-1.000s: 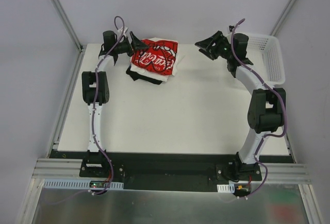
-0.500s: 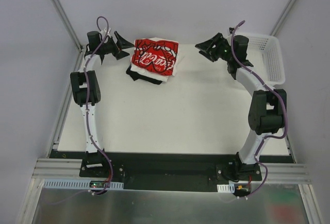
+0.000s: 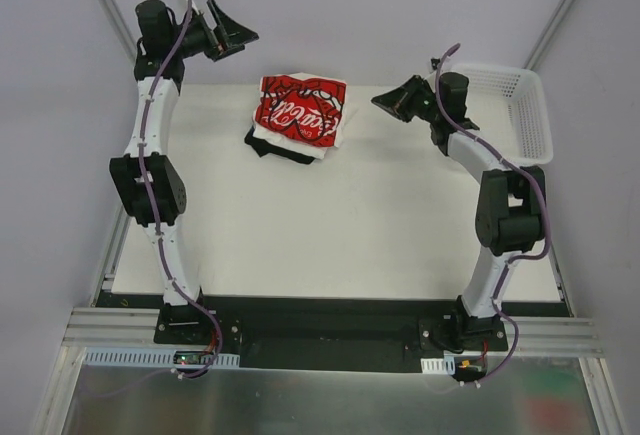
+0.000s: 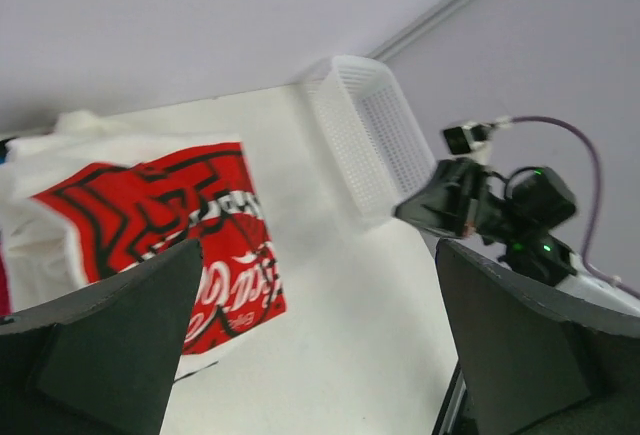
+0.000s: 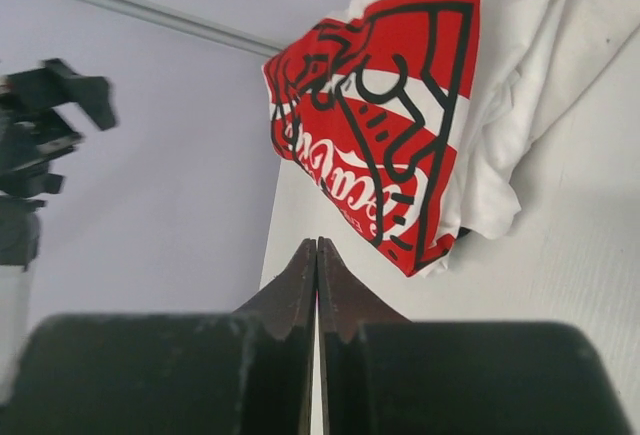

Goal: Fold and stack the t-shirts

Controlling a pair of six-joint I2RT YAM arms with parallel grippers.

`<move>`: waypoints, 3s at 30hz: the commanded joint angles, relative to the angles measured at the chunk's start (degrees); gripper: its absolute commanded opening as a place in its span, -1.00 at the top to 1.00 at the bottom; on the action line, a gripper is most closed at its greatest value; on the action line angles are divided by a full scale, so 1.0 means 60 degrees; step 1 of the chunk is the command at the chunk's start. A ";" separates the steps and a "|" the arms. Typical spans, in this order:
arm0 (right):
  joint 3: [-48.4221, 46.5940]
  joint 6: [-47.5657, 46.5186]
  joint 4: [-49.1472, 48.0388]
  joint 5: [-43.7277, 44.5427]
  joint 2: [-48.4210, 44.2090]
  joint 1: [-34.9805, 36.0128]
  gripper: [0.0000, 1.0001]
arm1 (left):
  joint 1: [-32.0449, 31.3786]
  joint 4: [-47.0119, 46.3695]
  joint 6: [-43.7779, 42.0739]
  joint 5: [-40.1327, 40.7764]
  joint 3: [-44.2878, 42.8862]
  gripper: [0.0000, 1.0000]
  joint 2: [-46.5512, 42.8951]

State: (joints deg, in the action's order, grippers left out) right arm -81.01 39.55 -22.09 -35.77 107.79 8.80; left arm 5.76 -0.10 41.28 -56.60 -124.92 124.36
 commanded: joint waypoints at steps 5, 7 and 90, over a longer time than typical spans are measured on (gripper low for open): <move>-0.0749 0.0132 -0.0406 -0.0307 0.0785 0.0247 0.99 | -0.0930 -0.0962 0.0662 -0.0937 -0.0653 -0.98 0.0526; -0.0853 0.0147 -0.0362 -0.0323 0.0887 0.0247 0.99 | -0.0931 -0.2235 0.1686 -0.1288 -0.0770 -0.98 0.1419; 0.0890 -0.0015 -0.0757 -0.0249 -0.0869 -0.0367 0.92 | -0.1956 -0.4571 0.3669 -0.1554 0.0461 -0.98 0.3766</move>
State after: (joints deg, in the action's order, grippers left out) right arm -75.33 38.98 -22.57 -36.45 108.81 8.25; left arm -8.27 -34.22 68.97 -67.90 -121.93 149.47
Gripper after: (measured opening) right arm 0.031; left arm 0.991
